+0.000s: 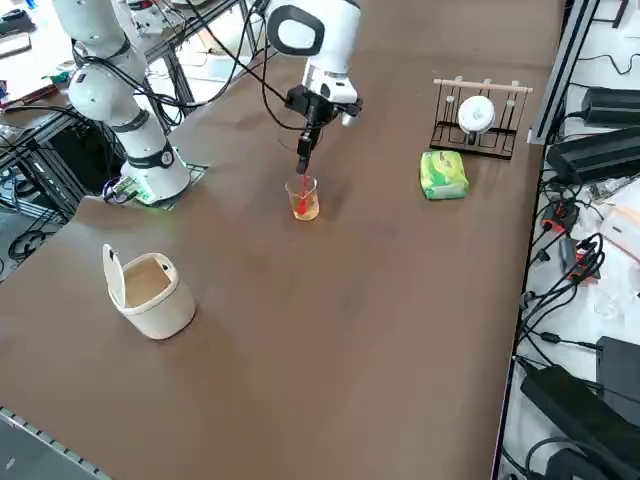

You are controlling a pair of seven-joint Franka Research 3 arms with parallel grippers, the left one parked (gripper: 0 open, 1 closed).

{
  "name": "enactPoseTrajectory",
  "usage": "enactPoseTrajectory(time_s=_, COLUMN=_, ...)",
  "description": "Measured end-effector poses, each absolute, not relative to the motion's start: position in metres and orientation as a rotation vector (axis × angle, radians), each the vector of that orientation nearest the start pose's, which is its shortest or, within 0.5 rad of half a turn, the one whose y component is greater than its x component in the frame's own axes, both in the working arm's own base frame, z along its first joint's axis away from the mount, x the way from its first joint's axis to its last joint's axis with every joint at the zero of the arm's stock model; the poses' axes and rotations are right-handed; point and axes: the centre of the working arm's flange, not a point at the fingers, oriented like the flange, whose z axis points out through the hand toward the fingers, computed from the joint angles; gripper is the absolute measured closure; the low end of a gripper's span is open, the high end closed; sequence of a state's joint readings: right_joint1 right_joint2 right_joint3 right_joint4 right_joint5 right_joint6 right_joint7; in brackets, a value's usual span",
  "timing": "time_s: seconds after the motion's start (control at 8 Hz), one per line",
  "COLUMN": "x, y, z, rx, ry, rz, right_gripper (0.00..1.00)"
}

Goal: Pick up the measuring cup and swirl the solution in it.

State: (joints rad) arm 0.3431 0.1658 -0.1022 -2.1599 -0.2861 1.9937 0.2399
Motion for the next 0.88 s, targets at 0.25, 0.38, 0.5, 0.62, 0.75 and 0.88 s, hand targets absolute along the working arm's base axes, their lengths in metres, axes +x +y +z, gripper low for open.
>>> enactPoseTrajectory(time_s=0.25, x=0.509, y=0.107, z=0.301, rx=-3.428, ry=-0.274, rz=0.450, right_gripper=0.51)
enactPoseTrajectory(time_s=0.38, x=0.510, y=0.108, z=0.302, rx=-3.428, ry=-0.271, rz=0.443, right_gripper=0.33)
enactPoseTrajectory(time_s=0.5, x=0.512, y=0.108, z=0.305, rx=-3.429, ry=-0.266, rz=0.432, right_gripper=0.15)
enactPoseTrajectory(time_s=0.62, x=0.516, y=0.109, z=0.310, rx=-3.430, ry=-0.262, rz=0.408, right_gripper=0.00)
enactPoseTrajectory(time_s=0.75, x=0.522, y=0.111, z=0.319, rx=-3.432, ry=-0.258, rz=0.378, right_gripper=0.00)
enactPoseTrajectory(time_s=0.88, x=0.528, y=0.114, z=0.330, rx=-3.435, ry=-0.252, rz=0.355, right_gripper=0.00)
